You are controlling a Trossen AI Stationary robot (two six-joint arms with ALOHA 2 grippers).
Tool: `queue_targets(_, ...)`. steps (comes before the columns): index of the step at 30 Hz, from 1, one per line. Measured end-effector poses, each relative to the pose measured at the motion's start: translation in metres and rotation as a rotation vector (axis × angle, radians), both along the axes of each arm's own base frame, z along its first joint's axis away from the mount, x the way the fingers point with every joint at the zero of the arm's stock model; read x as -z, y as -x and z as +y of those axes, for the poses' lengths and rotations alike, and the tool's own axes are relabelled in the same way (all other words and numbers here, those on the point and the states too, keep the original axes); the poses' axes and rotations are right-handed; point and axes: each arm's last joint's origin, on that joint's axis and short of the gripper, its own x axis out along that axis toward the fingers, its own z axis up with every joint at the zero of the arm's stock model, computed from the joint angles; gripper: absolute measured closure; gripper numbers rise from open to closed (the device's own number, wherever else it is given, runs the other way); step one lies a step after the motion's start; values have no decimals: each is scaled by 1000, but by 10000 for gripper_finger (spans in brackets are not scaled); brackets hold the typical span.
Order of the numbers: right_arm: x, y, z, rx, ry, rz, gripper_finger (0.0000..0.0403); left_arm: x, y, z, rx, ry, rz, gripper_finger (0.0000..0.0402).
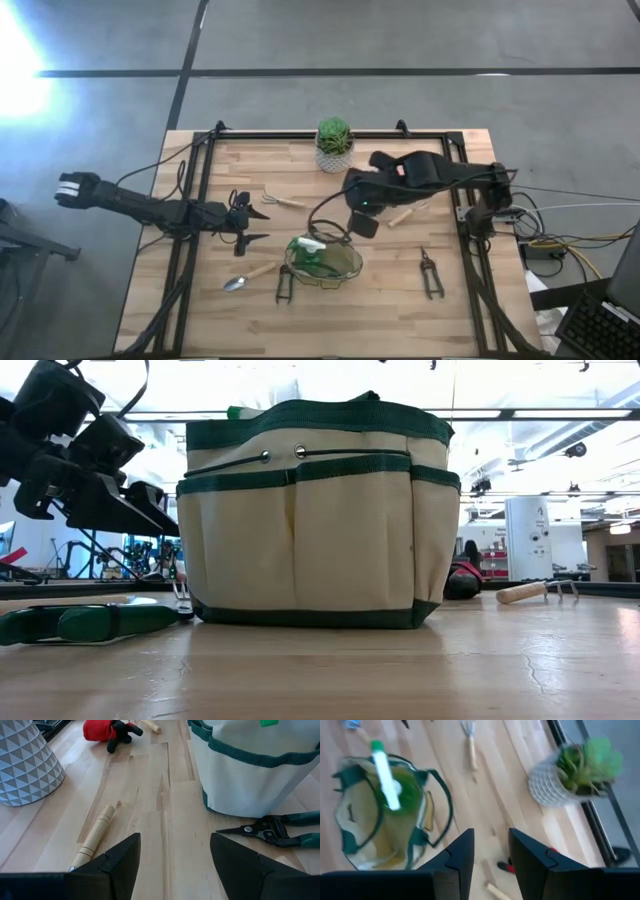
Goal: Pick & Place Garden tools in Gardening bag
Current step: Put the red gloves into the white gardening bag
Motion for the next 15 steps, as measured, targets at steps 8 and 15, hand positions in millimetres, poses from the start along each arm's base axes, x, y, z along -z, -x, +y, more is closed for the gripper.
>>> queue_targets(8, 41, 30, -11, 137, 24, 144, 309, 0, 0, 0, 0, 0, 2, 161)
queue_targets(15, 79, 59, -51, 433, -23, 182, 325, 0, 0, 0, 0, 0, 2, 161)
